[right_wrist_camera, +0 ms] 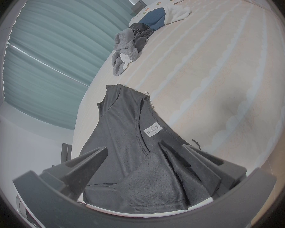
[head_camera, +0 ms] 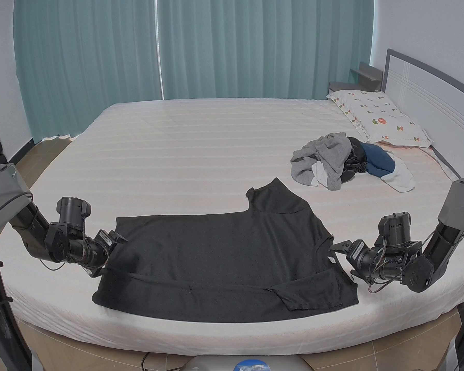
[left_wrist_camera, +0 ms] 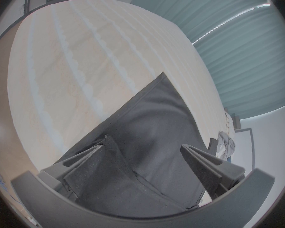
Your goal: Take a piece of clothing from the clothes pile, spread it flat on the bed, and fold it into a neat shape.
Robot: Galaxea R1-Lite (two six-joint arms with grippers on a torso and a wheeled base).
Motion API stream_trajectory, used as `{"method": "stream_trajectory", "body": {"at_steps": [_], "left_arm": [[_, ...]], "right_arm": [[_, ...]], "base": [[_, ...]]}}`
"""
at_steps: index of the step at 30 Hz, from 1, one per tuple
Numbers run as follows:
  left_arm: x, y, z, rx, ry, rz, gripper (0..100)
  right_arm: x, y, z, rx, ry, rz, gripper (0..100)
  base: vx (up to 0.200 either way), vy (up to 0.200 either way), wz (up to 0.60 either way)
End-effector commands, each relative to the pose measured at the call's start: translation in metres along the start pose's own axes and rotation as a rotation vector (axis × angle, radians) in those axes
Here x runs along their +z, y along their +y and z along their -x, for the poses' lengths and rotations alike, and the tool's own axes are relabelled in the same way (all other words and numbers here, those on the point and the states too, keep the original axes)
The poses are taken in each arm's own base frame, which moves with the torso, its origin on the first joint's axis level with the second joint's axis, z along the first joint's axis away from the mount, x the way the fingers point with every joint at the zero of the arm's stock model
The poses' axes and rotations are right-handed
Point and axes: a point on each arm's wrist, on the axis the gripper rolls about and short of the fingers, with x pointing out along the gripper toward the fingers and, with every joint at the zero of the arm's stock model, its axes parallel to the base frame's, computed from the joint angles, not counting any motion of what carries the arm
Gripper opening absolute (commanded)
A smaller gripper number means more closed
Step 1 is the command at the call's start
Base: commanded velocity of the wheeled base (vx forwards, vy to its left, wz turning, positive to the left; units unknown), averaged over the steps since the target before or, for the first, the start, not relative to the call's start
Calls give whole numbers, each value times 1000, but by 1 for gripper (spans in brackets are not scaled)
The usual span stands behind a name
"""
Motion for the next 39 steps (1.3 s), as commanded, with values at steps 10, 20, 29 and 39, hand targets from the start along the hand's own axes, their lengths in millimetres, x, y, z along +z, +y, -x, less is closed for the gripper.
{"method": "stream_trajectory", "body": {"at_steps": [10,20,29,39], "left_arm": [[13,4,8,-35,-3,18,100],[5,18,-3,-10,64,-174,100],[7,25,-3,1,71,-150,100],[15,32,0,-24,92,-86,100]], "right_arm": [[2,-1,0,-3,-7,4,100],[2,2,5,10,-12,11,100],[1,8,5,21,-12,35,100],[0,-12,-14,50,100,236,100]], "base": [[0,0,0],[0,0,0],[0,0,0],[0,0,0]]}}
